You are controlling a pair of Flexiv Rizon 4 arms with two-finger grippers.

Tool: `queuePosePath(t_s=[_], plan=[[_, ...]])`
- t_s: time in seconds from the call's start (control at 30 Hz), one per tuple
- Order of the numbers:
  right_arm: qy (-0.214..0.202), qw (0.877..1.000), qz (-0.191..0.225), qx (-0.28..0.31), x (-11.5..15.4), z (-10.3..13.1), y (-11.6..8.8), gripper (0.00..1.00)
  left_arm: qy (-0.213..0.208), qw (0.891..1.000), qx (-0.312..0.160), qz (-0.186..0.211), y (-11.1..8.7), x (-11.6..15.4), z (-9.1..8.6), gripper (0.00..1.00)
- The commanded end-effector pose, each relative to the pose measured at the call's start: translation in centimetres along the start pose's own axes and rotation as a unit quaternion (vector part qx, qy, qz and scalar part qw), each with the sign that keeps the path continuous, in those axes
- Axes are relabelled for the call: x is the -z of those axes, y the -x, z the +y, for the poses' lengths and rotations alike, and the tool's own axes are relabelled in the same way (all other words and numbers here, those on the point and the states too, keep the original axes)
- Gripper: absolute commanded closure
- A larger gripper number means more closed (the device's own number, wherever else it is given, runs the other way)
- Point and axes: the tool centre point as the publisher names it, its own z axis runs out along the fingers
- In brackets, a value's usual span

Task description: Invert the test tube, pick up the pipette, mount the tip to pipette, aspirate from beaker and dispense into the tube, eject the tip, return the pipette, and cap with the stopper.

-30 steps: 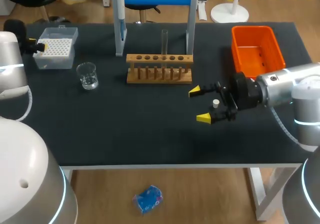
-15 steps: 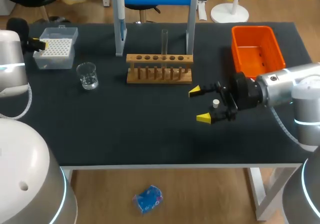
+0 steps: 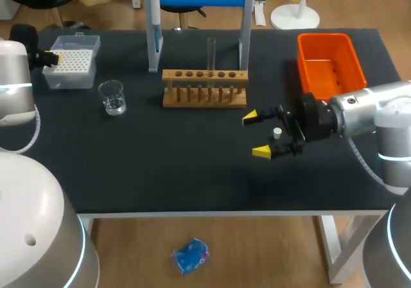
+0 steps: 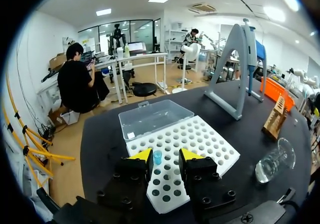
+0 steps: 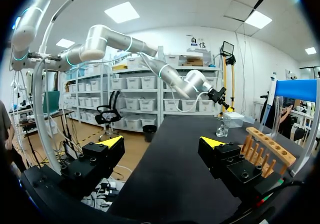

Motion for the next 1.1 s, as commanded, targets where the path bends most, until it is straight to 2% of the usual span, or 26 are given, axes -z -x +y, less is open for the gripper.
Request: queuePosePath(t_s=[0.03, 0.23, 0.5, 0.57, 0.63, 1.03, 1.07, 1.1], plan=[[0.0, 1.0, -0.001, 0.0, -0.02, -0.02, -0.08, 0.0, 0.004, 1.0, 0.001, 0.005, 0.25, -0.14, -0.14, 0.76], [0.0, 1.0, -0.001, 0.0, -0.02, -0.02, -0.08, 0.0, 0.008, 1.0, 0.0, 0.006, 0.22, -0.29, 0.03, 0.84], [0.0, 1.0, -0.001, 0.0, -0.02, -0.02, -0.08, 0.0, 0.011, 1.0, -0.002, 0.002, 0.35, -0.35, 0.21, 0.85], [0.0, 1.0, -0.001, 0.0, -0.02, -0.02, -0.08, 0.0, 0.01, 1.0, -0.003, 0.0, 0.43, -0.36, 0.2, 0.89], [0.0, 1.0, -0.001, 0.0, -0.02, -0.02, -0.08, 0.0, 0.01, 1.0, -0.003, -0.001, 0.48, -0.36, 0.19, 0.98], [0.0, 1.0, -0.001, 0.0, -0.02, -0.02, -0.08, 0.0, 0.007, 1.0, -0.007, -0.003, 0.69, -0.39, 0.14, 1.0], [0.0, 1.0, -0.001, 0.0, -0.02, -0.02, -0.08, 0.0, 0.007, 1.0, -0.007, -0.003, 0.7, -0.39, 0.14, 0.99], [0.0, 1.0, -0.001, 0.0, -0.02, -0.02, -0.08, 0.0, 0.007, 1.0, -0.007, -0.003, 0.7, -0.39, 0.15, 0.64]])
